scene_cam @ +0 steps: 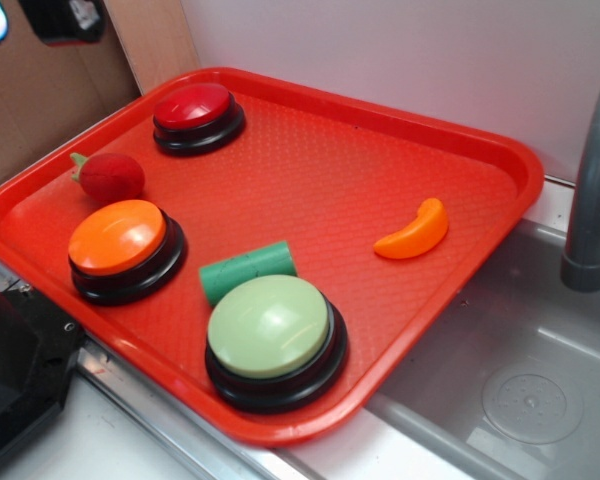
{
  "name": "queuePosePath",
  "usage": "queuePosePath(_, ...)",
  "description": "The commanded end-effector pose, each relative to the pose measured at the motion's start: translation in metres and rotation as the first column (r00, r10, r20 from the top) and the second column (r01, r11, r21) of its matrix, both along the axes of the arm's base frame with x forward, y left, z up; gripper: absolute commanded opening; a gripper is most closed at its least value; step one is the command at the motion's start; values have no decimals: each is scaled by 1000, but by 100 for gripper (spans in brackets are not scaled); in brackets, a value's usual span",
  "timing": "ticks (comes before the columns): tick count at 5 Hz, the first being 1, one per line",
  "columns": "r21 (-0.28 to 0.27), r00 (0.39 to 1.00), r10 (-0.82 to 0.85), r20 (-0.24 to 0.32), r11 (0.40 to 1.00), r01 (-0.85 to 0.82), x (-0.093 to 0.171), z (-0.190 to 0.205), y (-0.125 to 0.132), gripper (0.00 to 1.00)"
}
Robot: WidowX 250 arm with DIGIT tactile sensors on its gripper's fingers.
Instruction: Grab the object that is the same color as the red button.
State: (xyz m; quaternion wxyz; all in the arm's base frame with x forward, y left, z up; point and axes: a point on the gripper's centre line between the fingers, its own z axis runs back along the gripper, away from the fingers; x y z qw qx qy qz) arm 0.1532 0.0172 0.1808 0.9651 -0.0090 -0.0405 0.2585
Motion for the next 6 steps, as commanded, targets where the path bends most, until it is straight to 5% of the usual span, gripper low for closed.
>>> queuePosePath(1,85,922,372,112,920,-382,21,-48,46,100)
queuePosePath(3,179,826,547,136,807,-563,26,-103,75,100)
queuePosePath(6,227,833,536,136,802,-553,24,-148,95,100)
